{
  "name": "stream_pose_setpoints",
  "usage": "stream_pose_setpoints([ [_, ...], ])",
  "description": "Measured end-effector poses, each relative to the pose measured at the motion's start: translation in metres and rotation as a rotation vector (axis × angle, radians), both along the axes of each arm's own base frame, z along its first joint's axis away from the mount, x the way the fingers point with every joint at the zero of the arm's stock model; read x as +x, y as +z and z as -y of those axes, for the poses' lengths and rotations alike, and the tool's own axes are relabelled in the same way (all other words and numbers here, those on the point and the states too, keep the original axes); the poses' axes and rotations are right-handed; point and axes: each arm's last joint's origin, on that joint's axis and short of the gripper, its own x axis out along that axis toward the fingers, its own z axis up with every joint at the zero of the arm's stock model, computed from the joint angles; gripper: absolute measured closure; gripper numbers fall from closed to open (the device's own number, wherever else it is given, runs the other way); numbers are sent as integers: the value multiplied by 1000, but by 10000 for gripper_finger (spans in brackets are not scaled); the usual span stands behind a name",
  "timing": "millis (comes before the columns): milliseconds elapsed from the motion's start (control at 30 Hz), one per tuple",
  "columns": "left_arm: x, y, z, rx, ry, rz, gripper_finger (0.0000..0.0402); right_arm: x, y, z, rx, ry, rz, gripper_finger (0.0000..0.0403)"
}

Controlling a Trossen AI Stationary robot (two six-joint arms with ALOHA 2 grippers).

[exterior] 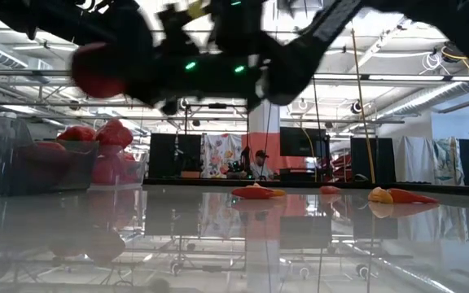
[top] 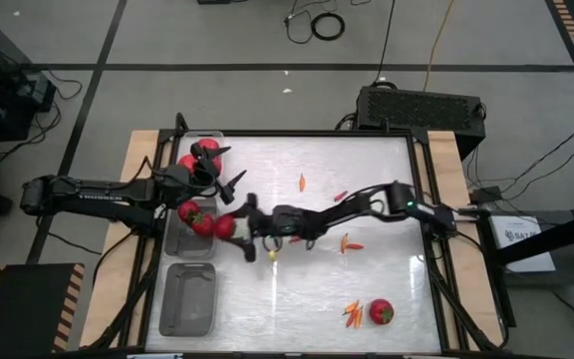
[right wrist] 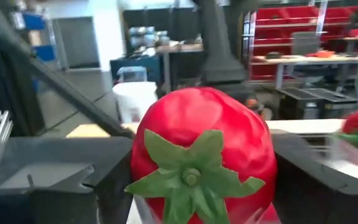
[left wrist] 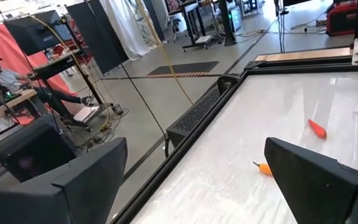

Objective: Sort produce into baskets
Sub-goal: Put the top tomato into the top black transparent bin, then put the tomato into the top black transparent bin

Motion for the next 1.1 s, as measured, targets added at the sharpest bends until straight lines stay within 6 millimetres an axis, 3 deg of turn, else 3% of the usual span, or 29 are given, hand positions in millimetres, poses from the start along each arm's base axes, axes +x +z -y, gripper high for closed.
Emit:
stream_pose_setpoints([
  [267, 0, -1, 0, 6, 3, -14, 17, 58, -7, 0, -65, 15, -75, 108],
  [500, 0, -1, -1, 26, 5, -33, 17, 87, -16, -1, -59, 14, -46, 108],
  [667, 0, -1, -1, 26, 5, -33, 17, 92, -22, -2, -84, 17, -129, 91],
  [900, 0, -1, -1, 27, 6, -31, 17, 92, -16, -2, -54, 17, -113, 33],
  [1100, 0, -1, -1, 27, 5, -30, 17, 90, -12, 0, -85, 44, -222, 17],
])
